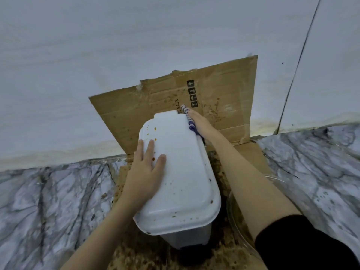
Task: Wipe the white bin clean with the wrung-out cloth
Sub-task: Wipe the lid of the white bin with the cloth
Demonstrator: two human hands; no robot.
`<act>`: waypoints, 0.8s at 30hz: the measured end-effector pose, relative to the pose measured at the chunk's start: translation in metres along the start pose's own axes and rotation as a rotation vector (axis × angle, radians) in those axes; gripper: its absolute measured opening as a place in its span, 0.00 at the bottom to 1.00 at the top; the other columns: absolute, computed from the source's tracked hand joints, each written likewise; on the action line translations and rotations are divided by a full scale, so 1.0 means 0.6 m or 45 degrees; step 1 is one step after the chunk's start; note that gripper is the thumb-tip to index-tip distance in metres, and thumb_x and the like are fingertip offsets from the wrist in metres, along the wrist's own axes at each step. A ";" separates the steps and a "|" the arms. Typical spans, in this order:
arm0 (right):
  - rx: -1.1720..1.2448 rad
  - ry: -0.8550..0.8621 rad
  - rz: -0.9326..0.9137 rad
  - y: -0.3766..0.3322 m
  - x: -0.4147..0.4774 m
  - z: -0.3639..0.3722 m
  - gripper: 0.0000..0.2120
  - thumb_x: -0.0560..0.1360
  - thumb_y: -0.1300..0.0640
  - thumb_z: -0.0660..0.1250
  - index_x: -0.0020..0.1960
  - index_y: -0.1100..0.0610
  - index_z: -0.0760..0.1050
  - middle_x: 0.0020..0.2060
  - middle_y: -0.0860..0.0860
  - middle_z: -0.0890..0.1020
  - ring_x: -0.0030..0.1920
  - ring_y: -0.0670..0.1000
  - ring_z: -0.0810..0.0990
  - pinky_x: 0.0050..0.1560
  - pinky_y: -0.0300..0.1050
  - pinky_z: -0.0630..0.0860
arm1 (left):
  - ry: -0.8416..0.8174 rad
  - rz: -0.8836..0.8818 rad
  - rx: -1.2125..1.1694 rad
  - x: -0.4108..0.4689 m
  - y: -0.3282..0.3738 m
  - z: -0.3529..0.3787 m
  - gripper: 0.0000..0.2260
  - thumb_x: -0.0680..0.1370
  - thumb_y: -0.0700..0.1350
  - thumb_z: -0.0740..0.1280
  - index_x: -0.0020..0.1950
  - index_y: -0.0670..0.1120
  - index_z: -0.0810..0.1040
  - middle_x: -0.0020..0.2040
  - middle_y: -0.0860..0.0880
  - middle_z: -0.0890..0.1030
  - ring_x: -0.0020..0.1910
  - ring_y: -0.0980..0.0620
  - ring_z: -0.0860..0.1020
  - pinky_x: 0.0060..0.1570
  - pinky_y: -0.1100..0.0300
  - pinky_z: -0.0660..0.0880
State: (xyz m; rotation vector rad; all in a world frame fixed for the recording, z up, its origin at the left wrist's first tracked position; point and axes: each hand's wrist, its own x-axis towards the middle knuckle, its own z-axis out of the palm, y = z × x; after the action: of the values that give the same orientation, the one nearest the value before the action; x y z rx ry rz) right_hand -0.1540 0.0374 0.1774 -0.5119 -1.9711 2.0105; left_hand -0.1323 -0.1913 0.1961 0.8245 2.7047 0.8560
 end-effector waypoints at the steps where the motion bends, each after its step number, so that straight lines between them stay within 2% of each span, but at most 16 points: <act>1: 0.079 0.014 -0.005 0.009 -0.007 -0.002 0.19 0.83 0.52 0.51 0.72 0.53 0.66 0.70 0.46 0.68 0.67 0.45 0.69 0.66 0.38 0.67 | 0.000 0.002 0.002 0.000 0.000 0.000 0.27 0.80 0.60 0.50 0.77 0.56 0.47 0.78 0.55 0.41 0.76 0.49 0.53 0.71 0.52 0.54; 3: 0.178 0.031 -0.037 0.022 -0.025 -0.005 0.19 0.82 0.54 0.52 0.72 0.54 0.66 0.70 0.45 0.69 0.68 0.44 0.68 0.69 0.39 0.63 | -0.002 0.003 0.007 -0.001 0.001 0.000 0.27 0.80 0.60 0.50 0.77 0.56 0.47 0.78 0.54 0.41 0.76 0.49 0.52 0.71 0.52 0.54; 6: 0.275 0.046 -0.063 0.027 -0.059 -0.004 0.19 0.82 0.58 0.53 0.72 0.55 0.65 0.69 0.46 0.70 0.61 0.42 0.73 0.62 0.34 0.68 | -0.005 -0.009 0.039 -0.002 0.003 -0.004 0.27 0.80 0.59 0.49 0.77 0.56 0.47 0.78 0.54 0.41 0.76 0.49 0.53 0.71 0.50 0.53; 9: 0.231 0.080 -0.117 0.032 -0.111 -0.002 0.20 0.82 0.60 0.54 0.73 0.57 0.63 0.71 0.48 0.67 0.70 0.46 0.66 0.72 0.41 0.60 | -0.007 -0.007 0.055 -0.004 0.006 -0.007 0.26 0.81 0.59 0.50 0.77 0.56 0.47 0.78 0.54 0.42 0.76 0.48 0.55 0.71 0.49 0.54; 13: 0.196 0.088 -0.172 0.049 -0.172 0.005 0.19 0.82 0.59 0.54 0.72 0.54 0.64 0.72 0.50 0.67 0.71 0.47 0.64 0.73 0.45 0.58 | -0.005 -0.016 0.068 -0.007 0.009 -0.007 0.26 0.81 0.59 0.49 0.77 0.56 0.46 0.78 0.54 0.42 0.76 0.49 0.54 0.71 0.49 0.54; 15: 0.186 0.046 -0.169 0.045 -0.180 0.006 0.19 0.82 0.58 0.52 0.73 0.53 0.62 0.71 0.47 0.66 0.70 0.44 0.64 0.71 0.39 0.60 | -0.004 -0.014 0.063 -0.006 0.009 -0.007 0.26 0.80 0.59 0.49 0.77 0.56 0.46 0.78 0.54 0.42 0.76 0.48 0.54 0.71 0.48 0.53; 17: 0.175 -0.005 -0.156 0.030 -0.169 0.005 0.20 0.83 0.58 0.50 0.74 0.54 0.58 0.68 0.43 0.65 0.66 0.39 0.67 0.60 0.24 0.64 | -0.007 -0.014 0.065 -0.005 0.009 -0.008 0.27 0.80 0.59 0.50 0.77 0.56 0.47 0.78 0.53 0.42 0.76 0.47 0.54 0.71 0.47 0.53; 18: 0.179 -0.016 -0.132 0.021 -0.157 0.004 0.20 0.83 0.58 0.49 0.75 0.54 0.56 0.68 0.43 0.65 0.66 0.40 0.67 0.57 0.21 0.64 | -0.007 -0.012 0.065 -0.004 0.010 -0.008 0.27 0.80 0.59 0.50 0.77 0.56 0.47 0.78 0.53 0.42 0.76 0.47 0.54 0.71 0.48 0.53; 19: 0.184 -0.023 -0.101 0.015 -0.139 0.002 0.21 0.83 0.58 0.49 0.76 0.54 0.54 0.71 0.44 0.64 0.69 0.43 0.65 0.60 0.23 0.64 | -0.007 -0.010 0.065 -0.004 0.009 -0.008 0.27 0.80 0.59 0.50 0.77 0.56 0.47 0.78 0.53 0.42 0.76 0.47 0.53 0.71 0.48 0.53; 21: 0.136 -0.044 -0.049 0.009 -0.094 -0.003 0.22 0.83 0.56 0.49 0.77 0.52 0.54 0.73 0.45 0.62 0.72 0.48 0.63 0.66 0.35 0.62 | -0.005 -0.006 0.069 -0.005 0.010 -0.009 0.27 0.80 0.59 0.50 0.77 0.55 0.47 0.78 0.53 0.42 0.76 0.48 0.52 0.71 0.48 0.53; 24: 0.005 -0.087 0.016 0.004 -0.046 -0.017 0.21 0.82 0.53 0.50 0.75 0.49 0.61 0.72 0.47 0.66 0.68 0.47 0.68 0.70 0.43 0.63 | -0.005 -0.014 0.062 -0.005 0.010 -0.010 0.27 0.80 0.59 0.50 0.77 0.56 0.47 0.78 0.54 0.42 0.76 0.48 0.52 0.72 0.48 0.52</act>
State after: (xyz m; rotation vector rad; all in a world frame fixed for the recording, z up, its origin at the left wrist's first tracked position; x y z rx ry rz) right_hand -0.1250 0.0344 0.1764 -0.4621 -2.0079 2.0651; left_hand -0.1291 -0.1917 0.2045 0.8201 2.7340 0.7879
